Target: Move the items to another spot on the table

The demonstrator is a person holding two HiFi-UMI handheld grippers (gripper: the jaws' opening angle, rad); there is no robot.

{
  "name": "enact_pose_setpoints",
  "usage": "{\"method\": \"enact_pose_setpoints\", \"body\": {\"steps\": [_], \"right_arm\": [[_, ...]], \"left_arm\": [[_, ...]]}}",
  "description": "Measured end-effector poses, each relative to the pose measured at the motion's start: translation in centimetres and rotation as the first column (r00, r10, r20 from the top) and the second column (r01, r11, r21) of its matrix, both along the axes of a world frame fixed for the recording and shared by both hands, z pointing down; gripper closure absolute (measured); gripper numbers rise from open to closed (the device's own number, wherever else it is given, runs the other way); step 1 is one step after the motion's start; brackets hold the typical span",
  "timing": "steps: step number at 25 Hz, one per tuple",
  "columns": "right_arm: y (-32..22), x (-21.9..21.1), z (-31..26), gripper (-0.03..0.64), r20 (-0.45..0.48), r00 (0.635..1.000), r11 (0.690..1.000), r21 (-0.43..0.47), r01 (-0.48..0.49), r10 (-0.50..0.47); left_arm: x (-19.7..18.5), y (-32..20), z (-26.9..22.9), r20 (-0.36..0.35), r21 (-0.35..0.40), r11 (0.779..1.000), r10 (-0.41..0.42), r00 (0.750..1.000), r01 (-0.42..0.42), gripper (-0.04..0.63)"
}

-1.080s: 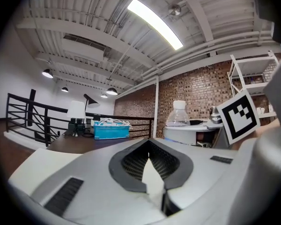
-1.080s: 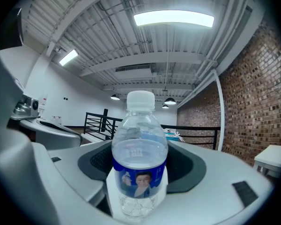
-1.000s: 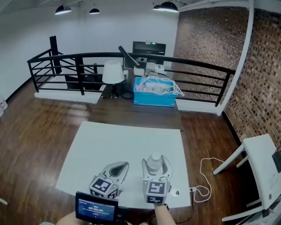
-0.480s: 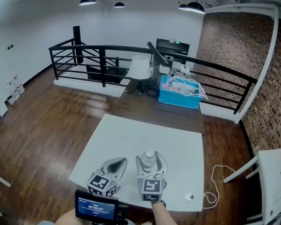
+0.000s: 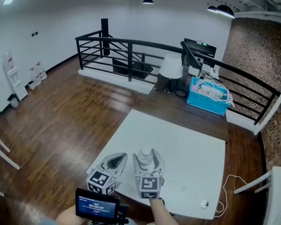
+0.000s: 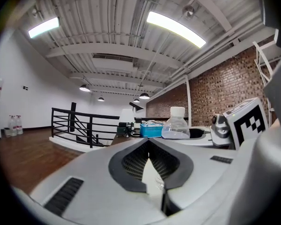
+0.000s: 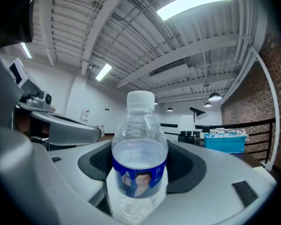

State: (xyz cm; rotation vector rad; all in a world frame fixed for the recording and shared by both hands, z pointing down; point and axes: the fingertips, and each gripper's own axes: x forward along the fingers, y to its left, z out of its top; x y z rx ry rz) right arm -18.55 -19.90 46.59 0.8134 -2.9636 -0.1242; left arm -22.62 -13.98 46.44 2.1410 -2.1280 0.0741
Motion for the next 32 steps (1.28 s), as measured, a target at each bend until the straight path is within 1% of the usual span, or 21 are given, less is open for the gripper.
{"method": "enact_pose_setpoints", "body": {"steps": [7,14,17,25,28,32], "right_arm": [[4.2,-6.8,1.5,0.321,-0.022,0.993,0.993,-0.021,0.12,-0.12],[7.2,-12.1,3.1,0.321,-0.026,0.981,0.98,-0.062,0.191,-0.193],[7.9,-14.4,4.1,0.321,-0.026,0.976,0.975,-0.06,0.215,-0.217],[8.5,-18.6,6.3,0.321,-0.038,0.971,0.97,-0.08,0.231,-0.235],[8.5,-19.6,6.9,0.321,-0.041,0.971,0.969,-0.087,0.231,-0.235],[8.6,-20.4,7.6,0.318,-0.053,0.971,0.971,-0.074,0.228,-0.232]], "left_arm": [[-5.8,4.3,0.4,0.004,-0.017,0.993,-0.116,0.993,0.116,0.584],[-10.0,7.5,1.8,0.007,-0.04,0.984,-0.176,0.984,0.176,0.584],[-11.8,8.4,2.2,0.003,-0.05,0.979,-0.2,0.98,0.2,0.584],[-15.0,9.2,3.7,-0.002,-0.076,0.973,-0.22,0.976,0.219,0.584],[-16.2,9.0,4.0,-0.006,-0.076,0.972,-0.225,0.974,0.224,0.584],[-16.8,8.7,4.3,-0.003,-0.079,0.975,-0.209,0.978,0.208,0.584]]}}
